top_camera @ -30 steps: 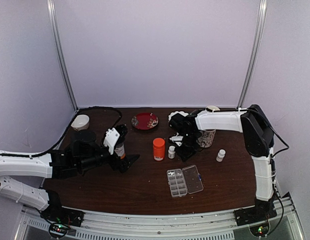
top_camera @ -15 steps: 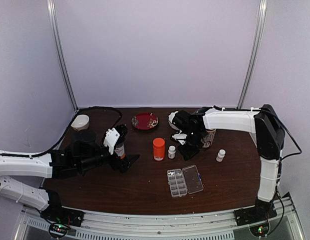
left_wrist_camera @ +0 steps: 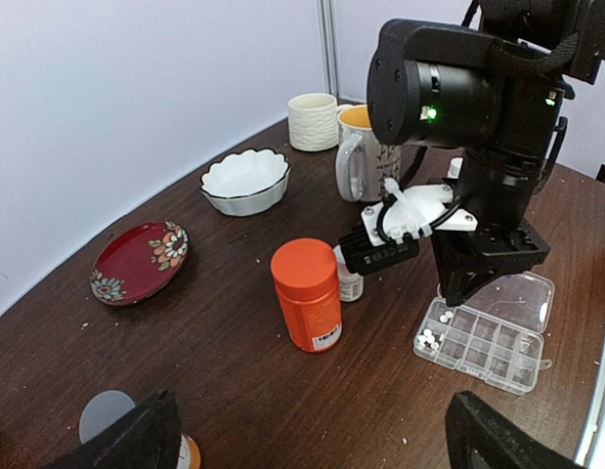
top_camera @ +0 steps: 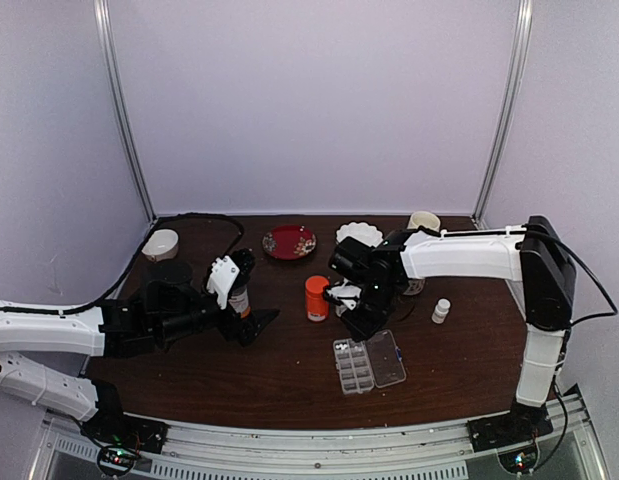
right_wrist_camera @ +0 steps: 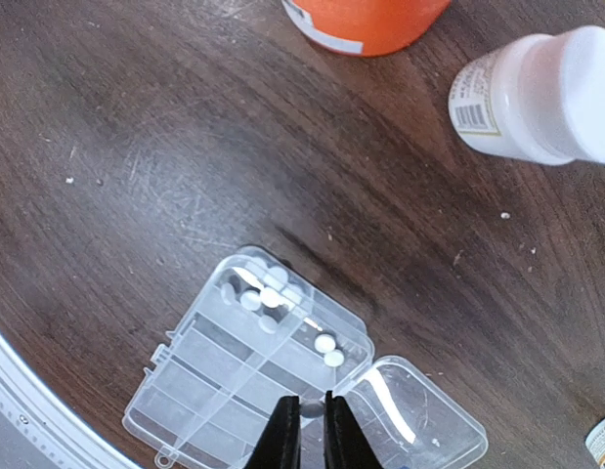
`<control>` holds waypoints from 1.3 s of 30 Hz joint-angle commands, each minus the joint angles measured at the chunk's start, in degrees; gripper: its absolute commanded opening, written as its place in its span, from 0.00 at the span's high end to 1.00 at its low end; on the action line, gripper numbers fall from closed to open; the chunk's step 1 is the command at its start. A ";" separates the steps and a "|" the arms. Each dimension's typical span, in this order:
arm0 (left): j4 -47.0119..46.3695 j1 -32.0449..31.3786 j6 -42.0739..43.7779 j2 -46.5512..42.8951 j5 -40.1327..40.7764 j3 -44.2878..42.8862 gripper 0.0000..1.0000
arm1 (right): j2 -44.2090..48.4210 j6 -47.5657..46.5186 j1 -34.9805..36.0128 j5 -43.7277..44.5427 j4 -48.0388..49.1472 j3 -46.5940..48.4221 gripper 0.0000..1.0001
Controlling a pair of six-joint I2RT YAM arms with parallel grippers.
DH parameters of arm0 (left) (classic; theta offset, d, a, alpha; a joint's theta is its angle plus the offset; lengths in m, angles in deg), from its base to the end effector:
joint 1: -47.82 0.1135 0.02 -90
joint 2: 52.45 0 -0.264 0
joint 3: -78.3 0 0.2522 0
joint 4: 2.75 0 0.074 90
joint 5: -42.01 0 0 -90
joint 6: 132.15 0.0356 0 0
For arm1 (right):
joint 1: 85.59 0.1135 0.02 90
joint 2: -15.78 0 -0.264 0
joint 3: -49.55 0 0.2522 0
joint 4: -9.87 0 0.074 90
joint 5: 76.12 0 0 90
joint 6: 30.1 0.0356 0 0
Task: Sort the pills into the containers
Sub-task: Place the pill in the compartment of the pill container.
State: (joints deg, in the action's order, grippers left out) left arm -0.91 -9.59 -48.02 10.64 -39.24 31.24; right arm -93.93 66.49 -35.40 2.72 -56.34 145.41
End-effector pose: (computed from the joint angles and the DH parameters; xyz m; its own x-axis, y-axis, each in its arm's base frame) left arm 0.1375 -0.2050 0.2458 -0.2416 0.1903 -0.9515 0.7339 0.6774 -0.0509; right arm 0.2333 0.2907 0.1944 -0.7154 -0.6825 -0.1496 -0.6975 0.6853 0.2092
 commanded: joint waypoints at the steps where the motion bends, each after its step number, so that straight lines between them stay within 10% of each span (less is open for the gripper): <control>1: -1.10 0.38 0.24 -0.69 -0.45 -0.02 0.02 | 0.37 1.32 0.68 -1.02 1.94 0.32 0.90; 39: 1.09 0.44 -0.11 -2.11 -0.01 -0.54 0.03 | 11.67 1.94 -0.62 9.48 13.66 -3.53 0.74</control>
State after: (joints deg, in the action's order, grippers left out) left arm -0.65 -9.59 -48.04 9.76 -39.21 31.24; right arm -85.19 68.19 -35.77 7.88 -46.59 143.99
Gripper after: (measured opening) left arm 0.975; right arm 0.257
